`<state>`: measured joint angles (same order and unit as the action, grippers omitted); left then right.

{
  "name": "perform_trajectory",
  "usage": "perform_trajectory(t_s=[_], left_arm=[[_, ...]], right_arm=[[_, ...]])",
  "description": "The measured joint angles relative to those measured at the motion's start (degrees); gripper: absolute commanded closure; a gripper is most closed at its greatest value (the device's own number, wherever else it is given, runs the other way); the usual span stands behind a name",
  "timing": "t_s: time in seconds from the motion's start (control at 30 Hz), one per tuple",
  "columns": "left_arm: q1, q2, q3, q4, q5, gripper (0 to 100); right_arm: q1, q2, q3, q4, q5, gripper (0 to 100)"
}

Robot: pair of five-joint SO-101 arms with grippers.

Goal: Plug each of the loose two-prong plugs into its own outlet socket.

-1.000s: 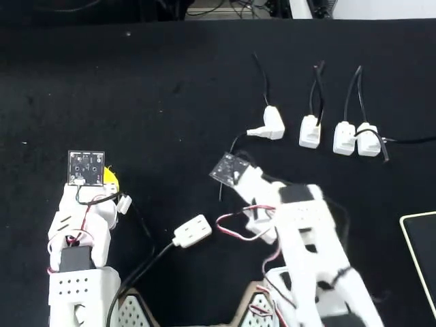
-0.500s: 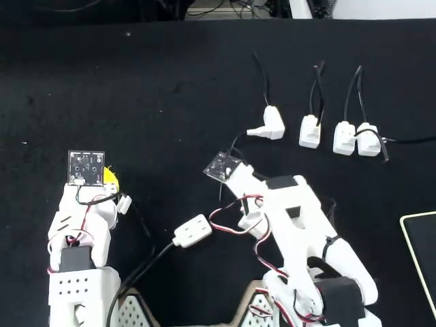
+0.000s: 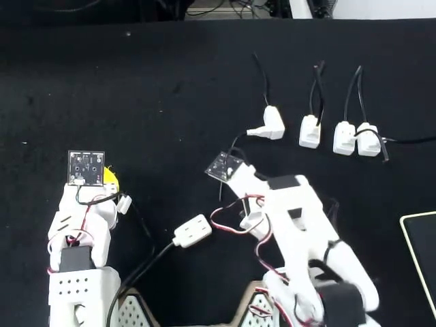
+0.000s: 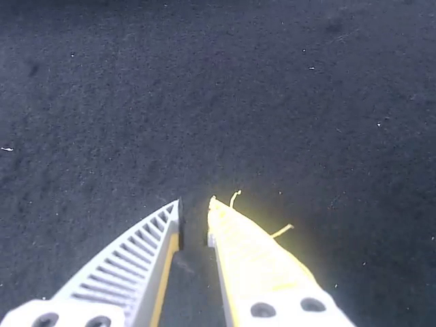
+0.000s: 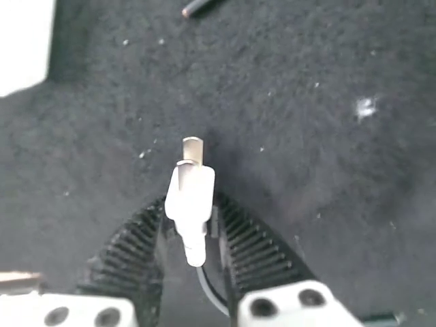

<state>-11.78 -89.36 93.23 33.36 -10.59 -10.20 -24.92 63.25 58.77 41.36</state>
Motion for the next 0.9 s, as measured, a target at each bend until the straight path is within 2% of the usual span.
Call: perform_trajectory(t_s=[0.13, 0.23, 0.4, 0.53, 0.7, 0.9], left_arm=[[0.0, 0.0, 0.0, 0.0, 0.0, 92], [0.44, 0.0, 0.0, 0.0, 0.26, 92], [6.95, 0.0, 0.0, 0.0, 4.75, 92], [11.78, 0.0, -0.53, 0.0, 7.47, 92], [14.51, 0.0, -1.58, 0.0, 10.55, 92], [16.79, 0.0, -1.67, 0.0, 12.31, 92]], right_arm=[[-0.97, -8.79, 0.0, 5.8, 0.09, 98.8], [-5.54, -15.91, 0.0, 6.59, -1.32, 98.8], [-17.05, -19.16, 2.9, -4.31, -9.32, 98.8], [-23.3, -16.18, 5.54, -16.09, -11.16, 98.7], [-25.58, -9.58, 5.71, -24.09, -11.78, 98.7], [-26.2, -9.05, 5.71, -23.21, -13.1, 98.8]])
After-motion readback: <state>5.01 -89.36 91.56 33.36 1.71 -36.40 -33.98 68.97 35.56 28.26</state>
